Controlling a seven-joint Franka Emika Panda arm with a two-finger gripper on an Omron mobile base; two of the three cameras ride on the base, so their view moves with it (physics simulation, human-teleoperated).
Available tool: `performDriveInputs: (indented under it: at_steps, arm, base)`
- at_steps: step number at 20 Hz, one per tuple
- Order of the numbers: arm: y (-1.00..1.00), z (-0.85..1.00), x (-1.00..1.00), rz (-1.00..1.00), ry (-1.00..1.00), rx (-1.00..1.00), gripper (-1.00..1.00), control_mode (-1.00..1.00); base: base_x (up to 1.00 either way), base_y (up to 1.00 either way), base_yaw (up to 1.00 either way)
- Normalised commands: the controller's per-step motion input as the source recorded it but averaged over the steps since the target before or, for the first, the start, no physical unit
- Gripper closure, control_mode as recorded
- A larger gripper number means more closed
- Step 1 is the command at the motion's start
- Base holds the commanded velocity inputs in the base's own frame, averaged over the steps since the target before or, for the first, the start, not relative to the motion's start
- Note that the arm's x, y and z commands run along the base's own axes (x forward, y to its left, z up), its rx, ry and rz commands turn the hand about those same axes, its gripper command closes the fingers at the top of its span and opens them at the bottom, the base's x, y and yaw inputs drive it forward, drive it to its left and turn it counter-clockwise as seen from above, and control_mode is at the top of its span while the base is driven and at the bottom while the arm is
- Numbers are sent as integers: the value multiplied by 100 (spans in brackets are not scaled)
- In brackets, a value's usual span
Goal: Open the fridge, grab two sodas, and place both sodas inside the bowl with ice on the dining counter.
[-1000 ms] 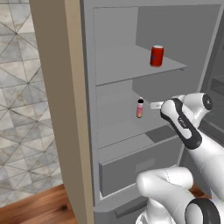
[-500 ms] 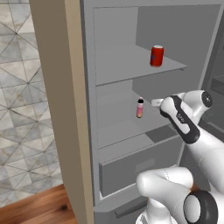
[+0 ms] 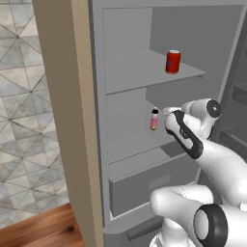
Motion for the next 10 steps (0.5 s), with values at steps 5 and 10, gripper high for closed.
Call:
performDriveInputs:
  at_steps: [5,10]
  arm:
    - [6,0,4,-5,0,-4,-100,-100]
    - [2,0,0,0,0,0,-100,-100]
  base:
    - [0,0,0]
    - [0,0,0]
